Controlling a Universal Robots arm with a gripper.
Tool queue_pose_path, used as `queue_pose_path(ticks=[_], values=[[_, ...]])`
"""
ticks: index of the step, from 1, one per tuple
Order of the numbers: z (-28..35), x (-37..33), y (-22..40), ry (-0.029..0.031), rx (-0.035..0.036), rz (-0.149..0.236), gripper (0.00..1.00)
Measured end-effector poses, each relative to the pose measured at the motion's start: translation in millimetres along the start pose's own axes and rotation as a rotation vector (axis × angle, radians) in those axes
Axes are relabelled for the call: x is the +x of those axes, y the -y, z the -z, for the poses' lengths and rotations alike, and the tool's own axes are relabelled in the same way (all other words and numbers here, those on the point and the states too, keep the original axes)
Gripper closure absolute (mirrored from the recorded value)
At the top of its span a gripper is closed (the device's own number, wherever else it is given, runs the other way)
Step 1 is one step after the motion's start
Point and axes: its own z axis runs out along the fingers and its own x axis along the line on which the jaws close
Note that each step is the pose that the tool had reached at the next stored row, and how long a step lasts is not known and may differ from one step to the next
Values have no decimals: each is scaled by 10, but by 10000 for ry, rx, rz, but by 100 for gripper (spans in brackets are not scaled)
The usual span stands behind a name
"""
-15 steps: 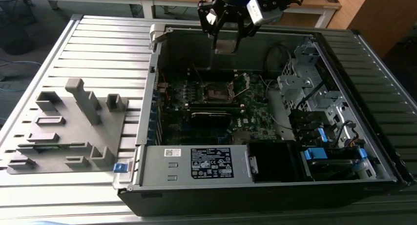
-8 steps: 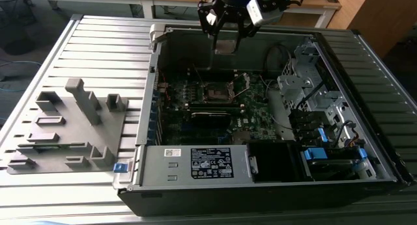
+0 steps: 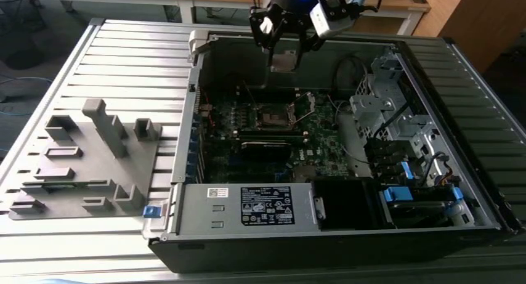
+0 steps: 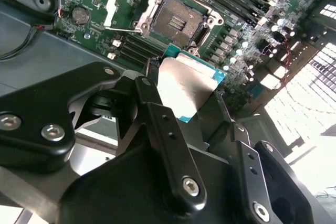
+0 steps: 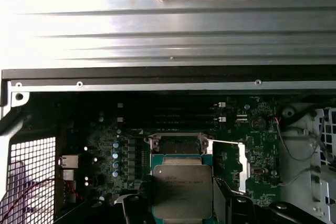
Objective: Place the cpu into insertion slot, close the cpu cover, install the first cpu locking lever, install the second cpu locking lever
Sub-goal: 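Place the cpu into insertion slot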
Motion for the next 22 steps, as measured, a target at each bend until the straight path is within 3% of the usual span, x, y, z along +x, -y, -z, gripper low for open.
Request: queue_pose_path(ticks=[6, 15, 22], values=[[-63, -1, 6, 0, 0, 0, 46], [-68, -1, 6, -1, 0, 0, 46], [-121, -2, 11, 0, -1, 0, 46]])
